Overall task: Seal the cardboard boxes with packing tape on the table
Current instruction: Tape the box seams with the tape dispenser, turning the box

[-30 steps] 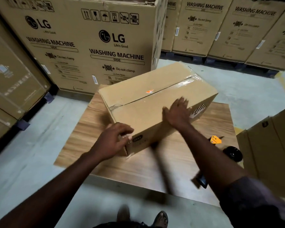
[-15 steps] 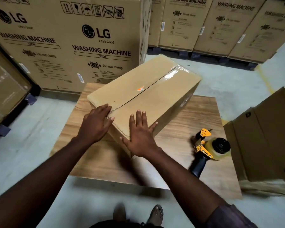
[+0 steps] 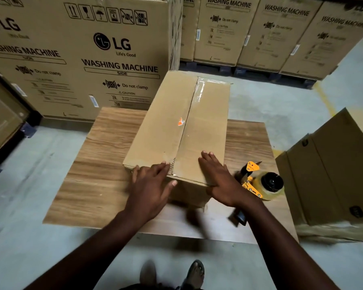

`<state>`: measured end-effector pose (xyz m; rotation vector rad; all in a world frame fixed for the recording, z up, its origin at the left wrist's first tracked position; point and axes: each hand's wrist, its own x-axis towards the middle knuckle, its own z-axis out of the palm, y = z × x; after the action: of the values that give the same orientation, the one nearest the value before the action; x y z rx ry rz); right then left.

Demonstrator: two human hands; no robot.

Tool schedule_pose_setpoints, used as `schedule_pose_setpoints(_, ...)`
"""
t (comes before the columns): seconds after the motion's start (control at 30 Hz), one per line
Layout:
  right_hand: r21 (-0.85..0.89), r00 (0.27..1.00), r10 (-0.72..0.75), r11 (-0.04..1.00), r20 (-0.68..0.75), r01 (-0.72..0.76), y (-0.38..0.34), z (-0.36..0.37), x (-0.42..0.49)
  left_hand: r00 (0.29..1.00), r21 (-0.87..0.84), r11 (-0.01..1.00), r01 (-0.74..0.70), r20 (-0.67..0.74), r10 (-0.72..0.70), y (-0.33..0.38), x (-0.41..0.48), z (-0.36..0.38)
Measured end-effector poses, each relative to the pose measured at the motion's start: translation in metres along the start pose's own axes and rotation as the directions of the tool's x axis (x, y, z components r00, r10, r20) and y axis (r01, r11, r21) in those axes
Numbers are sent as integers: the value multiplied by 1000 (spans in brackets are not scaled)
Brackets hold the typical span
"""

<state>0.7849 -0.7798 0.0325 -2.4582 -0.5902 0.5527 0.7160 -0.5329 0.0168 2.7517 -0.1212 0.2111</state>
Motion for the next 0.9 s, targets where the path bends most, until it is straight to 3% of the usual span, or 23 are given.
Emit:
schedule_pose_setpoints(0.17, 206, 993, -74, 974, -88, 90, 14, 2, -12, 1000, 32, 999, 18, 3, -18, 7, -17, 1)
schedule_pose_setpoints(0.23, 478, 975, -42, 867, -218, 144, 16, -1, -18, 999, 19, 999, 37, 5, -37, 6, -18, 1)
schedule_pose_setpoints(0.27, 616, 945, 46, 768, -324, 174, 20, -1, -20, 999, 9, 999, 49, 1, -49, 5, -18, 2)
schedule_pose_setpoints(0.3, 716, 885, 202, 673, -419, 185, 27, 0, -21, 998, -5, 998, 63, -5, -63, 5, -17, 2)
schedule_pose_setpoints(0.37, 862, 654, 611, 490, -446, 131, 54, 11, -24, 996, -29, 996, 87, -26, -88, 6, -15, 3)
schedule_pose_setpoints(0.43, 958, 370, 897, 282, -242, -55, 88, 27, -31, 994, -43, 994, 97, -52, -100, 7, -14, 3)
schedule_pose_setpoints(0.47, 974, 277, 956, 151, -100, -171, 107, 38, -36, 993, -49, 994, 100, -61, -103, 7, -14, 4)
schedule_pose_setpoints(0.5, 970, 239, 970, 26, 34, -243, 121, 47, -41, 992, -56, 993, 104, -64, -108, 7, -13, 3)
schedule_pose_setpoints(0.53, 962, 272, 950, -78, 151, -263, 133, 56, -43, 991, -63, 992, 109, -66, -113, 7, -13, 4)
schedule_pose_setpoints(0.6, 938, 467, 820, -231, 330, -257, 147, 74, -44, 990, -74, 990, 116, -71, -121, 9, -13, 3)
schedule_pose_setpoints(0.7, 919, 661, 648, -346, 379, -187, 156, 91, -38, 988, -91, 987, 135, -67, -141, 11, -12, 1)
schedule_pose_setpoints(0.8, 912, 723, 592, -391, 355, -127, 160, 89, -30, 989, -84, 986, 142, -32, -145, 14, -9, -7)
schedule_pose_setpoints(0.9, 940, 668, 673, -317, 319, -129, 150, 78, -24, 982, -122, 975, 184, 67, -177, 10, 3, -22)
